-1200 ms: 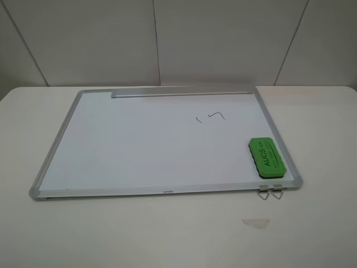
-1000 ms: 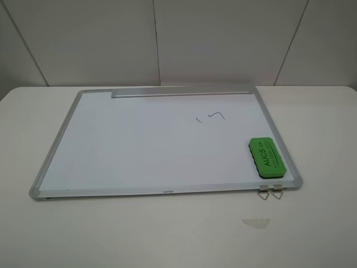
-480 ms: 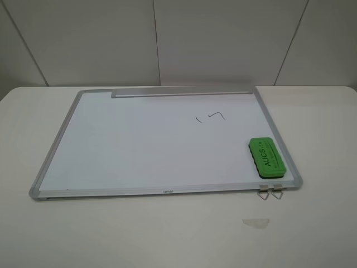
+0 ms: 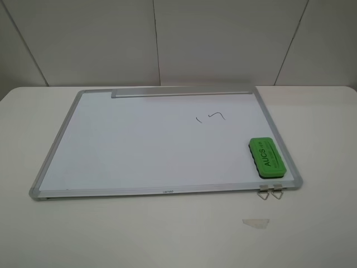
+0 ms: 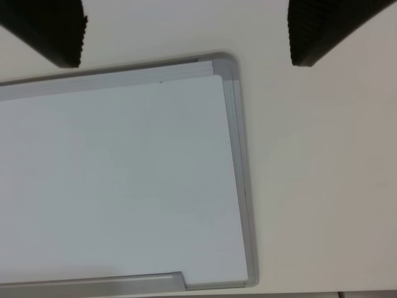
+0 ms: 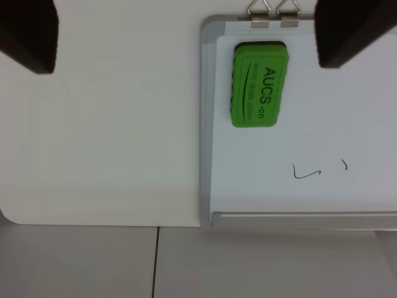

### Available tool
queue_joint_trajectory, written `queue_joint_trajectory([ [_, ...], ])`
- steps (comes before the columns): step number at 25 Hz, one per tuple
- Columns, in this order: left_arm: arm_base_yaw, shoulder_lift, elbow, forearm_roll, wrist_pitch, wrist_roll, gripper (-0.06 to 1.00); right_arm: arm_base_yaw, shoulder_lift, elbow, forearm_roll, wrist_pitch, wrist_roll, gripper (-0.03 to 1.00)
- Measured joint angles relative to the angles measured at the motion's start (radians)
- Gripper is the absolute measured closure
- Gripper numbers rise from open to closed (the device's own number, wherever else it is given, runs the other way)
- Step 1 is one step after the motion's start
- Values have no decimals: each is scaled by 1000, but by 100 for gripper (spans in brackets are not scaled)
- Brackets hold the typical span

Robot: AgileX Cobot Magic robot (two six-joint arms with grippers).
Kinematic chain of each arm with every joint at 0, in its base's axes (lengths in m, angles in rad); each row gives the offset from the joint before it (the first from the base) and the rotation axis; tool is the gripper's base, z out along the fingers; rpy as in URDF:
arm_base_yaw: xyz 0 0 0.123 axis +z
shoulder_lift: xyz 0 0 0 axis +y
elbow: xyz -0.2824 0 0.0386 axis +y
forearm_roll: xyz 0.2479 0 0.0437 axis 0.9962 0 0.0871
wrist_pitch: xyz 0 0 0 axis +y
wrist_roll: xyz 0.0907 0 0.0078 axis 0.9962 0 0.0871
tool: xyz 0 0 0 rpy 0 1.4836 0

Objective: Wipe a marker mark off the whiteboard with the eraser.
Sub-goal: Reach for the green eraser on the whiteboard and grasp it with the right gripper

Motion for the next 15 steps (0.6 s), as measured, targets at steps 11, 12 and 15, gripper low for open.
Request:
queue_joint_trajectory([
  [11, 0, 0, 0, 0, 0, 0, 26, 0, 0, 0, -1, 0, 4, 14],
  [12, 0, 0, 0, 0, 0, 0, 26, 0, 0, 0, -1, 0, 4, 14],
  [15, 0, 0, 0, 0, 0, 0, 26, 0, 0, 0, -1, 0, 4, 14],
])
